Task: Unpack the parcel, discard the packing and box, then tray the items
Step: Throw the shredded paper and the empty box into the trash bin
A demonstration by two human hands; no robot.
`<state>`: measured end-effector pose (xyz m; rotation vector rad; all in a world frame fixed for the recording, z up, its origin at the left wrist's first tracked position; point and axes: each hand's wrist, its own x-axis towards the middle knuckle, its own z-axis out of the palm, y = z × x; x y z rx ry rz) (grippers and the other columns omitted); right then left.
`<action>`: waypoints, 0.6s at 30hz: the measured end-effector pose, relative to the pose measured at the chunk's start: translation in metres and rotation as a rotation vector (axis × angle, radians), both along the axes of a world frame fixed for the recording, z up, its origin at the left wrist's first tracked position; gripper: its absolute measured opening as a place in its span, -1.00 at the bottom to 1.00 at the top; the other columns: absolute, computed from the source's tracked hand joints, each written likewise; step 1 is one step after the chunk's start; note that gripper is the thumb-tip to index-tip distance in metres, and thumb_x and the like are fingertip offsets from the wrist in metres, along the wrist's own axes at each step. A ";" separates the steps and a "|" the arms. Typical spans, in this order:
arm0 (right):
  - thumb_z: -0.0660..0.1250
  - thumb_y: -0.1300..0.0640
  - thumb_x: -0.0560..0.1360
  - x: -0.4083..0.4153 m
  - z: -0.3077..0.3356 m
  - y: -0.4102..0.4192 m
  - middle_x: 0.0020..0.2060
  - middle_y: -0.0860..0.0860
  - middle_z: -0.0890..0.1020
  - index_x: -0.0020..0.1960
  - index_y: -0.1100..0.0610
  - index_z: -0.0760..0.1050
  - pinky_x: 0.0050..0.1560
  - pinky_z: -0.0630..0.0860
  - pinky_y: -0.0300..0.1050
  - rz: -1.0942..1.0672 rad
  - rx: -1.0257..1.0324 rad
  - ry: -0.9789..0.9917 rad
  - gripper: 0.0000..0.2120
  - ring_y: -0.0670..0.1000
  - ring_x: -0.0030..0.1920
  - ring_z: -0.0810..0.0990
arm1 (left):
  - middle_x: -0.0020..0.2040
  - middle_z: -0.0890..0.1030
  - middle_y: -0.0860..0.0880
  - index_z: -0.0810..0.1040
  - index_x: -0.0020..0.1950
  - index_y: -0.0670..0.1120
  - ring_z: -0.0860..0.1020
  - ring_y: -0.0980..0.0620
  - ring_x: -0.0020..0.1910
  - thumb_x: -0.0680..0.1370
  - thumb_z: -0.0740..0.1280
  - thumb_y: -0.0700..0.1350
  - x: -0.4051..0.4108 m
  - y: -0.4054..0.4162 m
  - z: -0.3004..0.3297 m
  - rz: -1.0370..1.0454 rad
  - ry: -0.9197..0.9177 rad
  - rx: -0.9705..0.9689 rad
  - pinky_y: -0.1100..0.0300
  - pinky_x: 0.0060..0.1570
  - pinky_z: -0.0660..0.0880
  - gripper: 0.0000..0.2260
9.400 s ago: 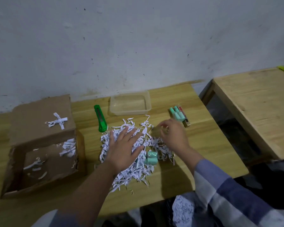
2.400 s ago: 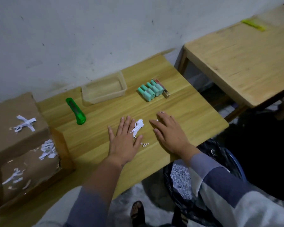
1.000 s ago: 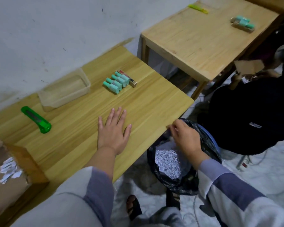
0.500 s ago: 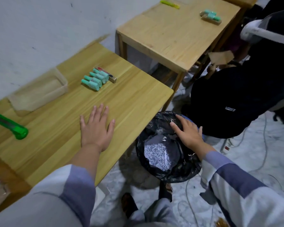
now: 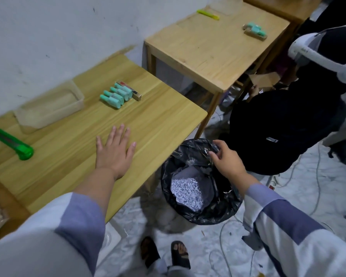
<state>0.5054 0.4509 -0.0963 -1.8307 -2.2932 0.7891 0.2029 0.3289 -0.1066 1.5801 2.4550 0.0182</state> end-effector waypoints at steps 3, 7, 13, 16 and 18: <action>0.13 -0.01 0.59 -0.002 0.012 0.003 -0.23 0.11 0.63 0.03 0.11 0.48 -0.26 0.48 -0.01 -0.042 0.145 -0.028 -0.77 0.21 -0.15 0.60 | 0.58 -0.11 0.07 -0.02 0.57 0.03 -0.17 0.06 0.55 0.63 -0.17 0.16 0.009 0.001 0.009 0.012 -0.065 -0.015 -0.24 0.47 -0.17 -0.49; 0.13 -0.01 0.56 -0.025 0.030 -0.004 -0.28 0.13 0.60 -0.20 0.09 0.43 -0.32 0.39 -0.06 0.127 0.067 -0.069 -0.75 0.23 -0.19 0.59 | 0.58 -0.06 0.07 0.08 0.55 0.04 -0.16 0.06 0.55 0.64 -0.13 0.15 0.028 -0.020 0.028 0.026 -0.108 -0.043 -0.23 0.47 -0.15 -0.51; 0.18 0.01 0.55 -0.092 0.070 -0.043 -0.31 0.04 0.57 0.06 0.07 0.52 -0.35 0.43 -0.09 0.463 -0.040 -0.030 -0.79 0.10 -0.30 0.53 | 0.57 0.09 0.07 0.25 0.49 0.05 -0.09 0.04 0.56 0.64 0.01 0.12 0.035 -0.077 0.067 0.173 -0.121 -0.013 -0.23 0.46 -0.10 -0.57; 0.17 -0.04 0.58 -0.132 0.092 -0.067 -0.12 0.12 0.64 0.06 0.12 0.54 -0.25 0.41 -0.10 0.603 -0.010 -0.030 -0.72 0.12 -0.17 0.54 | 0.56 0.15 0.04 0.28 0.47 0.04 -0.03 0.02 0.56 0.64 0.07 0.10 0.030 -0.117 0.089 0.278 -0.109 0.042 -0.20 0.46 -0.07 -0.59; 0.12 -0.04 0.59 -0.161 0.105 -0.090 -0.04 0.17 0.64 0.05 0.16 0.55 -0.17 0.41 -0.08 0.714 0.023 -0.025 -0.67 0.20 -0.04 0.58 | 0.56 0.14 0.05 0.29 0.47 0.05 -0.02 0.02 0.55 0.63 0.07 0.11 0.023 -0.150 0.099 0.373 -0.074 0.059 -0.18 0.47 -0.10 -0.59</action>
